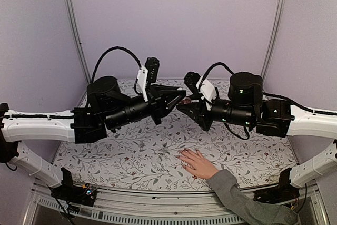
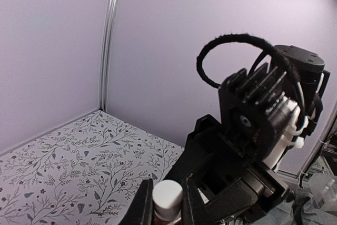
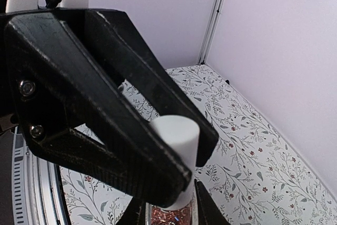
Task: Paint the nails
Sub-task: Screw the nail polish bottle.
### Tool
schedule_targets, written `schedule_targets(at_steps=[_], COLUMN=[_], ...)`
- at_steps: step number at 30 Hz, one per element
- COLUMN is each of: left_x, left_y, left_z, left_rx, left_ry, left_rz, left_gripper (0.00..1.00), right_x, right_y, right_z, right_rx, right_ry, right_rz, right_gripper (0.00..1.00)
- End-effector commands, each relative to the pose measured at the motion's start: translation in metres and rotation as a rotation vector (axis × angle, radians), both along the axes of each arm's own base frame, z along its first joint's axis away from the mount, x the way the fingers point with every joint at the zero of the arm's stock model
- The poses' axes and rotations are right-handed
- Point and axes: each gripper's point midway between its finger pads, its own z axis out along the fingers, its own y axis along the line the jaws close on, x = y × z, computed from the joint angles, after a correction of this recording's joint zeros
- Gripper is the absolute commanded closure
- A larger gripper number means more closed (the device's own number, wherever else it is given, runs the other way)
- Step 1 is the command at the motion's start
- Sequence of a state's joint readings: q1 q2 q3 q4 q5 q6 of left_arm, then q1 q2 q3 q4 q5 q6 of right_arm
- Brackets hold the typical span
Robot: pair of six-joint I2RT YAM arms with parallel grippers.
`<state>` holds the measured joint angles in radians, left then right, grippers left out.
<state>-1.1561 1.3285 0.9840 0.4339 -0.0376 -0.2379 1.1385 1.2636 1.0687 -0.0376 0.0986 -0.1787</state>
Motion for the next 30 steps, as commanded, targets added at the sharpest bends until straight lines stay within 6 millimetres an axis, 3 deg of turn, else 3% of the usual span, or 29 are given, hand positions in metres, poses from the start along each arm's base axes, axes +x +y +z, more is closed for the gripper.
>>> schedule_targets(at_steps=[1,6,10,15,30], left_x=[-0.007,-0.01,-0.013,-0.029,-0.083], left_y=[-0.001,0.0,-0.004,-0.014,-0.017], left_z=[-0.006,-0.023,-0.039,-0.057,-0.07], left_rx=[0.002,0.029,0.08,0.144,0.161], left_ry=[-0.016,-0.041,-0.056,-0.065,-0.098], left_rz=[-0.025,-0.027,-0.042,-0.159,-0.561], left_gripper=[1.0,1.0,1.0,1.0,1.0], right_x=[-0.001,-0.004,-0.006,-0.022,-0.101], right_y=[0.001,0.003,0.003,0.005,-0.003], right_z=[0.033,0.035,0.05,0.058,0.086], right_rx=[0.091,0.111,0.163,0.181,0.238], right_ry=[-0.008,0.022,0.023,0.026,-0.061], right_rz=[0.001,0.03,0.065,0.178,0.619], right_gripper=[1.0,1.0,1.0,1.0,1.0])
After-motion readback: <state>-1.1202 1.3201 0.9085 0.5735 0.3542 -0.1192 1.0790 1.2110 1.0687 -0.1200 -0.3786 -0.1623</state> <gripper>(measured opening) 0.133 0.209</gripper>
